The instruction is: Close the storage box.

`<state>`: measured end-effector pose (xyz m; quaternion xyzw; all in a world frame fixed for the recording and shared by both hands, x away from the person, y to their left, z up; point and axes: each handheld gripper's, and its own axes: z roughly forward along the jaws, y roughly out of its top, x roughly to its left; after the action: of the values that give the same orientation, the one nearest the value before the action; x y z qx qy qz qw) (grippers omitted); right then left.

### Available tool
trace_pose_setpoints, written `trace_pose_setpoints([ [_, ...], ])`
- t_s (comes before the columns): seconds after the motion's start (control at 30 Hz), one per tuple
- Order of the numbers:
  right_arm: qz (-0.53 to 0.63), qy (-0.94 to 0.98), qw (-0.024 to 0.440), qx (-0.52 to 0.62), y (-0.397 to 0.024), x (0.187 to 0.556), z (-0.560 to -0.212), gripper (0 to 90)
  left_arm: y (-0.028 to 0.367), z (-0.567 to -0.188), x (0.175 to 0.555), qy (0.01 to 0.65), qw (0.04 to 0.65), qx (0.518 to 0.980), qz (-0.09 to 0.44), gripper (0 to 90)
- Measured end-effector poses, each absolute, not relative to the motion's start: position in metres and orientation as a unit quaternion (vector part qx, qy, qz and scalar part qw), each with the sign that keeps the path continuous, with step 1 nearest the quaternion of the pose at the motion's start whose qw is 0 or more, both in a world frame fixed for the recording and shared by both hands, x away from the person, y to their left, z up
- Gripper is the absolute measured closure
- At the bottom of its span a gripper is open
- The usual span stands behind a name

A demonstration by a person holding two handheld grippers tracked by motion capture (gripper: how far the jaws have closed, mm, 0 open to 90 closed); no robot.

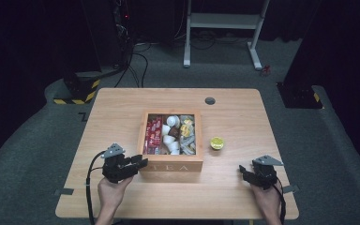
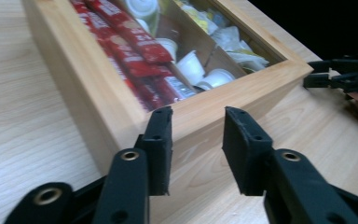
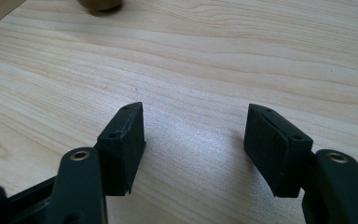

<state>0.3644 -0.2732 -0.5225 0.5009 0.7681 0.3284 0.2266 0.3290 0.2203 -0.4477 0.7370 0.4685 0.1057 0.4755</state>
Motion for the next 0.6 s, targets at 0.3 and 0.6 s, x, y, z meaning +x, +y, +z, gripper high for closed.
trace_pose_setpoints([
  [0.3, 0.328, 0.768, 0.226, 0.501, -0.273, 0.364, -0.522, 38.4, 0.238, -0.447, 0.327, 0.494, 0.47, 0.72, 0.131, 51.3],
  [0.6, 0.329, 0.768, 0.226, 0.501, -0.273, 0.364, -0.522, 38.4, 0.253, -0.454, 0.325, 0.52, 0.451, 0.709, 0.153, 47.0],
])
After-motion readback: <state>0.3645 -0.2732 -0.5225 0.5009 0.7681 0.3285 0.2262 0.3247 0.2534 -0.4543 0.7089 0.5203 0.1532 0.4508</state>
